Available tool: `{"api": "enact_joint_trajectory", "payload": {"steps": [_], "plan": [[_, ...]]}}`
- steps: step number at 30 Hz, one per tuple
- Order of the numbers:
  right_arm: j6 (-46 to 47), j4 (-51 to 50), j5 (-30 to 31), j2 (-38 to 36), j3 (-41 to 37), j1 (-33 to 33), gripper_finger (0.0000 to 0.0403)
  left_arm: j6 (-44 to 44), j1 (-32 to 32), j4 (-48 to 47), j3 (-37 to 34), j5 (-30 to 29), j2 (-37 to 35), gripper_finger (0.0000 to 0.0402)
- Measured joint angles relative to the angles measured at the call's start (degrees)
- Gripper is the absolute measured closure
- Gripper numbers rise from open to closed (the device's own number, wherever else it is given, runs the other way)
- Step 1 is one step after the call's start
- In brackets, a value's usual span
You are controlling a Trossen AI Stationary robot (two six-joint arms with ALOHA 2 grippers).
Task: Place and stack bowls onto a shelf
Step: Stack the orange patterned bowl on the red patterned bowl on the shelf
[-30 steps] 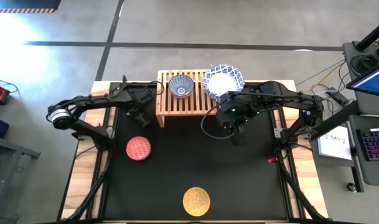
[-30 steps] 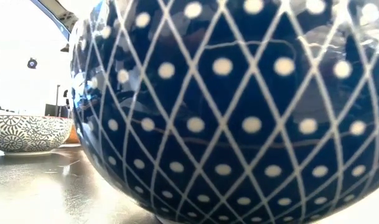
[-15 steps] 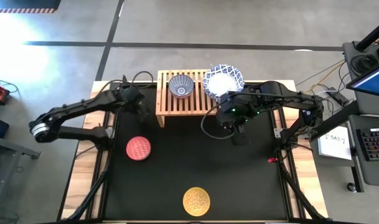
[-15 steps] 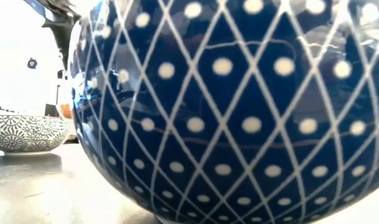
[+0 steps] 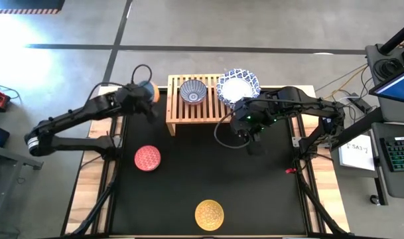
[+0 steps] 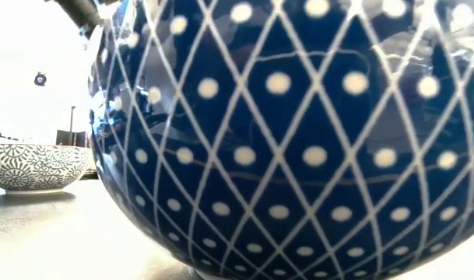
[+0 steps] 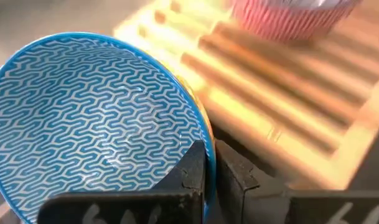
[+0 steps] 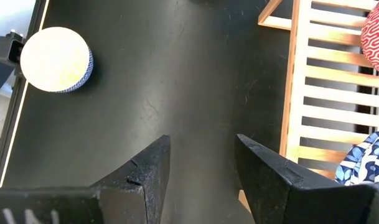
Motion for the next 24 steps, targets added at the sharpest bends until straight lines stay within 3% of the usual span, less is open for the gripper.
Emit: {"api": "enact_joint_trajectory", "payload": {"steps": [10,17,24], "plan": [[1.3,-2.8,0.0,0.0,-0.1,0.0,0.0236,5.8,-5.4,0.2,13.9,-1.2,9.7,0.0401],[1.3,-2.8,0.0,0.0,-0.1,0.0,0.0236,12.9,-10.8,1.0,21.8,-6.8,18.0,0.0401],[2.4,-2.8,0.0,0.0,-0.2,0.0,0.0236,13.7,-11.3,1.0,25.7,-5.7,23.7,0.0401]]}}
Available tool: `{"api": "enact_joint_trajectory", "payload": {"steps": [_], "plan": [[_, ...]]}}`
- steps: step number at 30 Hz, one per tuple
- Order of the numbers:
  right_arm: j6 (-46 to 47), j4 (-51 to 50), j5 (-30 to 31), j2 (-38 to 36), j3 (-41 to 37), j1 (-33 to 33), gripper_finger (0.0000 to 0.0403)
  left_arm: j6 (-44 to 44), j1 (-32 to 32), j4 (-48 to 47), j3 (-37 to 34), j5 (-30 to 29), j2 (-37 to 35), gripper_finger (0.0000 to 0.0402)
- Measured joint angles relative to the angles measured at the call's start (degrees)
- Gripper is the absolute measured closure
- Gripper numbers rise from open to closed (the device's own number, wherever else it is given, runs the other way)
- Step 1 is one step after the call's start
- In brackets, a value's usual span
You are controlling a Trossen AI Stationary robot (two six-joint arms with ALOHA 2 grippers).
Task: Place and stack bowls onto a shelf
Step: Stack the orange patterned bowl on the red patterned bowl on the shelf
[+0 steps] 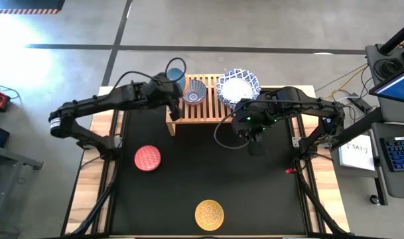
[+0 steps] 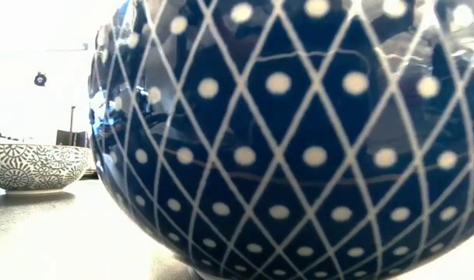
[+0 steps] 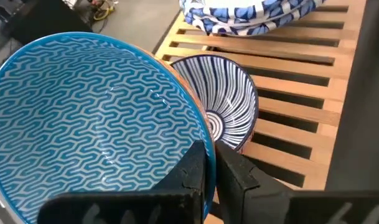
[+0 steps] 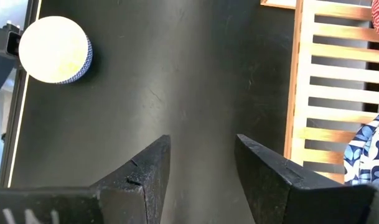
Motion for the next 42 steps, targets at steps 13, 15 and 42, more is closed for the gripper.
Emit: {"api": "enact_joint_trajectory", "payload": {"steps": [13,15,42], "plan": [[-1.3,0.0,0.2,0.0,0.0,0.0,0.0236,2.7,-2.5,2.0,1.0,0.2,2.4,0.0394],[-1.3,0.0,0.2,0.0,0.0,0.0,0.0236,2.7,-2.5,2.1,1.0,1.7,2.7,0.0393],[-2.8,2.5,0.1,0.1,0.0,0.0,0.0236,7.4,-1.7,2.6,3.0,2.4,7.3,0.0393]]}}
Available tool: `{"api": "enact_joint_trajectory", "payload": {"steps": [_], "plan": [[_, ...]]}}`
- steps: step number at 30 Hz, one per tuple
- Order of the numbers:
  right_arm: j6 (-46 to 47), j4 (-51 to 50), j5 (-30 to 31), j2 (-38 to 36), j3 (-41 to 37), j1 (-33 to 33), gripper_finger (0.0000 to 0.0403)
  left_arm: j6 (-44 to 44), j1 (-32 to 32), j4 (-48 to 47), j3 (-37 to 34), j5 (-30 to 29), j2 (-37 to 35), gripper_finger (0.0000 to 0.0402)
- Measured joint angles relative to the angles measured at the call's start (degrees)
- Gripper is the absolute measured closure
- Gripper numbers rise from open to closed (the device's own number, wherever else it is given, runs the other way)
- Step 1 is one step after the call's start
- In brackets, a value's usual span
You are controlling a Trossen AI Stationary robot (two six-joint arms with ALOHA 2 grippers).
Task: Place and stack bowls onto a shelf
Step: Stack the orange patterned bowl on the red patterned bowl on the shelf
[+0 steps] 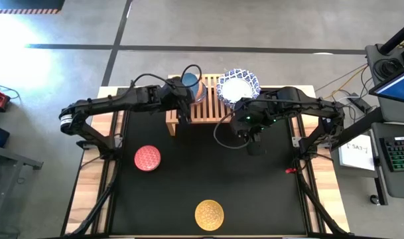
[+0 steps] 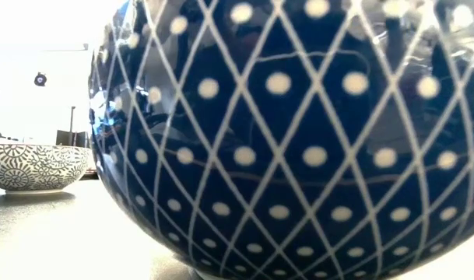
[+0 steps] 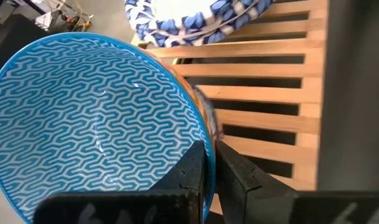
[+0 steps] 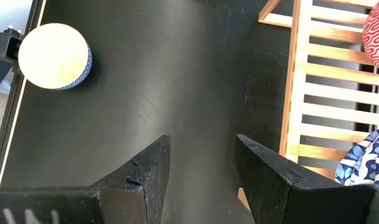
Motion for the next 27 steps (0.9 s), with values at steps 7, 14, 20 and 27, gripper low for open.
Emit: {"api": "enact_joint_trajectory", "payload": {"steps": [7,14,20,27], "plan": [[0.0,0.0,0.0,0.0,0.0,0.0,0.0236,0.2,1.3,0.3,0.0,-0.5,0.9,0.0393],[0.0,0.0,0.0,0.0,0.0,0.0,0.0236,0.2,1.3,0.6,0.0,-0.5,2.5,0.0392],[0.0,0.0,0.0,0.0,0.0,0.0,0.0236,0.2,1.3,1.6,0.0,-0.5,2.8,0.0372],[0.0,0.0,0.0,0.0,0.0,0.0,0.0236,0.3,1.3,-0.9,2.7,-2.9,2.8,0.0325]]}}
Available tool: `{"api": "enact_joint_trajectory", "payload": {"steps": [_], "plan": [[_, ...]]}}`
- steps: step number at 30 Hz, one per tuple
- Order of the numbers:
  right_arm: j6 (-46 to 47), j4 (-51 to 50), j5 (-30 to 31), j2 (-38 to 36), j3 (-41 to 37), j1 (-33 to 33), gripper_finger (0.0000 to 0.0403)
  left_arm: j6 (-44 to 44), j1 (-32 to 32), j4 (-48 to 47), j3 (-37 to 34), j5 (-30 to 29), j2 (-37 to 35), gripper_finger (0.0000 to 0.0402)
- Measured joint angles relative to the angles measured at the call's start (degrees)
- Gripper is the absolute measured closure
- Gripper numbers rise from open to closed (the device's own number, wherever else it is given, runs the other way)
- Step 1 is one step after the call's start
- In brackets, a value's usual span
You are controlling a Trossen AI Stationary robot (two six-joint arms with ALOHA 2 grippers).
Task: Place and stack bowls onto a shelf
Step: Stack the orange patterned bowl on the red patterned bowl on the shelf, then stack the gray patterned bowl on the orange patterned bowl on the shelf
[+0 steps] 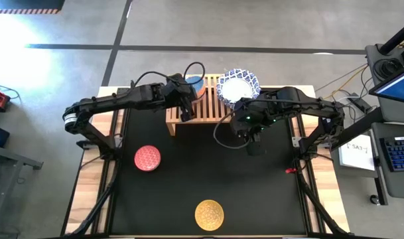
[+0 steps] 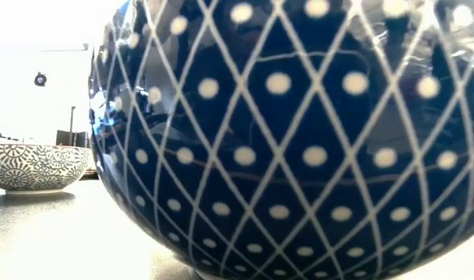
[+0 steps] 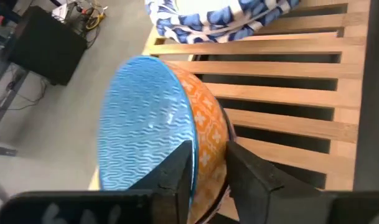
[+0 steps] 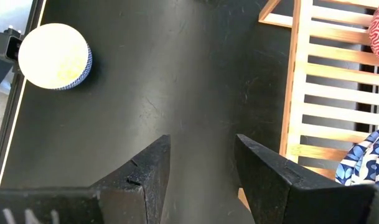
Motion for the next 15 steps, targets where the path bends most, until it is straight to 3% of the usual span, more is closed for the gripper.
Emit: {"api": "enact_joint_trajectory", "payload": {"steps": [11,15], "plan": [[0.0,0.0,0.0,0.0,0.0,0.0,0.0236,-4.1,-0.6,-11.2,8.4,-1.2,-0.2,0.0295],[0.0,0.0,0.0,0.0,0.0,0.0,0.0236,-8.2,-1.7,-15.2,9.7,2.7,-0.2,0.0294]]}}
